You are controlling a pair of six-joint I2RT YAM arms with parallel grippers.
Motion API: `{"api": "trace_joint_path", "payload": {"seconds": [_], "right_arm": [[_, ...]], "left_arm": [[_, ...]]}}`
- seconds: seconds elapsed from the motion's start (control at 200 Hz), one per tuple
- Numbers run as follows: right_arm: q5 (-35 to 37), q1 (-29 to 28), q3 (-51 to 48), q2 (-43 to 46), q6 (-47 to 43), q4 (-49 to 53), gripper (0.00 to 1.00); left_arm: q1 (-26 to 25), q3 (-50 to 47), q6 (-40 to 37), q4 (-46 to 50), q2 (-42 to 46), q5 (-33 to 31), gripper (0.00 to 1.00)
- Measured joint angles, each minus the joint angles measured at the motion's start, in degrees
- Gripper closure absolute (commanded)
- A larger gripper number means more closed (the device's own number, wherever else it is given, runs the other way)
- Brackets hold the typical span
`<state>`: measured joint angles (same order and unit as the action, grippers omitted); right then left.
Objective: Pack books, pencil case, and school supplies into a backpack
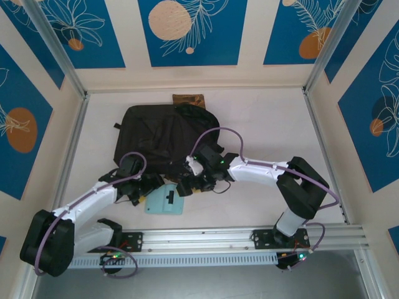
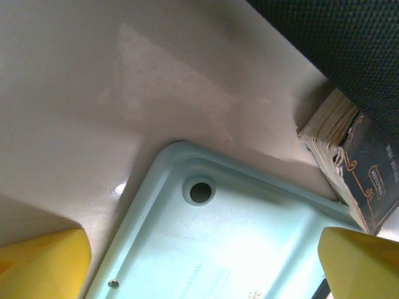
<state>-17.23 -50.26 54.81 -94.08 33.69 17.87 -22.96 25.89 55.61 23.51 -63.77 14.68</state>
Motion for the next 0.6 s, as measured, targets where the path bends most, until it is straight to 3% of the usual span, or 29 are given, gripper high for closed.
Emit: {"api": "trace_joint_path", "payload": {"seconds": [0.6], "right_arm": [[-11.50,7.43,-7.89,-3.23,8.55,-9.86,0.13]], "left_arm": [[-4.74,2.99,-0.04,0.28,-4.87,-0.96,0.09]]}}
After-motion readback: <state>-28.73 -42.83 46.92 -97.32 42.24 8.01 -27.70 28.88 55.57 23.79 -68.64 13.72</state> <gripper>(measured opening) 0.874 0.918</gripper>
